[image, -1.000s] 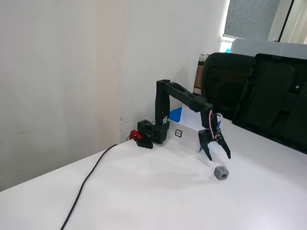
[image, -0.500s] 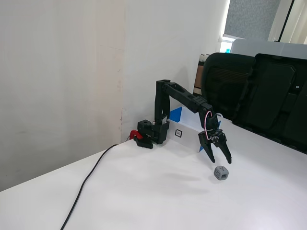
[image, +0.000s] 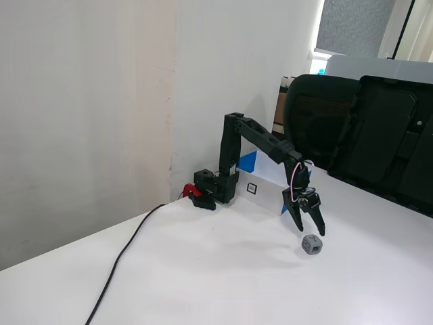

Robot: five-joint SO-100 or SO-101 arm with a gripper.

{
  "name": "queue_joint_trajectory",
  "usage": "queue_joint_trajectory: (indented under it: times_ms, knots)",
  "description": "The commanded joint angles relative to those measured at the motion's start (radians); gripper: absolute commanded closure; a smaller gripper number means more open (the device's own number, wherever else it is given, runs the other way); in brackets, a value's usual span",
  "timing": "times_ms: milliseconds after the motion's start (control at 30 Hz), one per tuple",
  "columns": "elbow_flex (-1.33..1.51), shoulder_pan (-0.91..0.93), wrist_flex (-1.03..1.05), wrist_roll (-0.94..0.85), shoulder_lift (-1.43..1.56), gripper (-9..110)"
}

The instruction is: Grasp the gray block and put it in the box.

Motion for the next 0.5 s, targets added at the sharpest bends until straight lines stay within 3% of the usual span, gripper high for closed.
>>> queue_joint_trajectory:
  times_ms: [0, 467]
  knots:
    - [-0.044, 0.003, -0.025, 0.046, 0.014, 75]
    - [-0.057, -0.018, -0.086, 0.147, -0.055, 72]
